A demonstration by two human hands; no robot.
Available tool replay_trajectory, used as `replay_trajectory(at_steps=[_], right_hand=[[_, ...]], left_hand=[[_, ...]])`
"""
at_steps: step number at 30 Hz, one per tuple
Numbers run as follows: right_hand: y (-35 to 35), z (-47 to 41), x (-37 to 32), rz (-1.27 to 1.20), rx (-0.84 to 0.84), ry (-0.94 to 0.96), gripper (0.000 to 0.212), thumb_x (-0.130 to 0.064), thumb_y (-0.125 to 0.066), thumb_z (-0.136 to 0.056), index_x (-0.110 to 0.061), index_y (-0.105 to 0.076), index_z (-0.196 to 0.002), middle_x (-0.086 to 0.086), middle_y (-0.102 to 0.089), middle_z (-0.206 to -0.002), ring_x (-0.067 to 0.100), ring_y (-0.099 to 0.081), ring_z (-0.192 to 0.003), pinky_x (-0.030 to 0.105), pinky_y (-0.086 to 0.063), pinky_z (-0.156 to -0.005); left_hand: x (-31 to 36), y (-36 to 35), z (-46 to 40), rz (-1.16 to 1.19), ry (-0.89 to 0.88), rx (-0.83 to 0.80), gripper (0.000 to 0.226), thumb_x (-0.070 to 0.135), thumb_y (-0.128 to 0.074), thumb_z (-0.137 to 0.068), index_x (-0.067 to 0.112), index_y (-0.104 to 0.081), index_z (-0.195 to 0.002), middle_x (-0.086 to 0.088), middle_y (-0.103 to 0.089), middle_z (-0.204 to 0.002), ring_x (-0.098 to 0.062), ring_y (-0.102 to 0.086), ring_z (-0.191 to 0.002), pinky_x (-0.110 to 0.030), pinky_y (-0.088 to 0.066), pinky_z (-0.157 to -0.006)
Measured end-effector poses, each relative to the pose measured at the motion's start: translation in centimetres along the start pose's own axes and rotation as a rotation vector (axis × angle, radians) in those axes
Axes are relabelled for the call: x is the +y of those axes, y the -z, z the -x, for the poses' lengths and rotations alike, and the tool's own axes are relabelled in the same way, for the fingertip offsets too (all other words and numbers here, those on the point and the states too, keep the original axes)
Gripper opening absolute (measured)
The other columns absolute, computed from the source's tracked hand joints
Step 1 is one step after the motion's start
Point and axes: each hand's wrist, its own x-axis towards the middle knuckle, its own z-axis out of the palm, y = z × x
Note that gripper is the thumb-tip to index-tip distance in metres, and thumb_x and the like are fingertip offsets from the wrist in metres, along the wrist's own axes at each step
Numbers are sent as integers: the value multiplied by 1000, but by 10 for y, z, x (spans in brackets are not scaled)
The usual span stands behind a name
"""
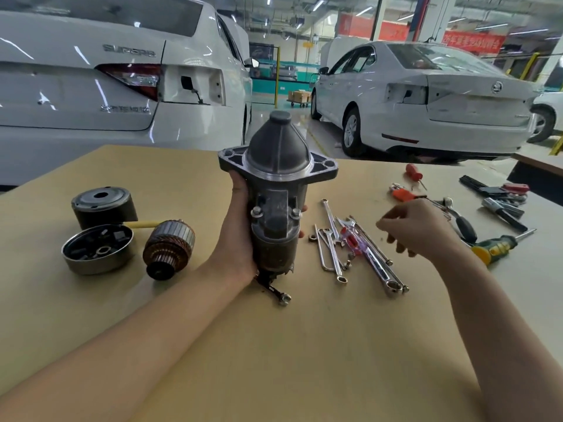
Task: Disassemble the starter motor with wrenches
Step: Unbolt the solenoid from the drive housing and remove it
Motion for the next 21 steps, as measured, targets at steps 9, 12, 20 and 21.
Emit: replay_trajectory(at_steps=[9, 12, 20, 21], right_hand=[[-7, 6, -11, -104, -154, 60, 11, -11, -74, -80, -2, -71, -74, 6, -56, -52, 9, -41, -34, 18, -31, -34], [-9, 6, -16, -232, 15, 148, 14, -14, -75, -79, -3, -71, -71, 0, -54, -45, 1, -39, -27, 11, -28, -32], [-47, 20, -30, 30, -203, 239, 17, -21, -78, -72, -8, -69, -65, 5, -64, -49, 12, -50, -35, 18, -36, -36], [-48, 20, -30, 50, -178, 236, 14, -17, -76, -71, -5, -69, -66, 9, -65, -52, 12, -49, -35, 18, -35, -36]], left_hand=[[8, 7, -2, -37, -91, 52, 81, 71, -14, -93, 22, -78, -94, -12, -72, -99, -26, -66, -77, -30, -57, -57], [10, 9, -1, -23, -90, 51, 90, 80, -13, -87, 18, -79, -89, -16, -71, -97, -20, -67, -58, -27, -55, -54], [10, 9, 0, -44, -95, 38, 89, 80, -14, -87, 20, -80, -87, -14, -75, -92, -20, -68, -58, -28, -56, -55], [11, 8, 0, -53, -93, 38, 89, 80, -15, -87, 20, -80, -87, -15, -74, -93, -21, -68, -59, -28, -56, -54]])
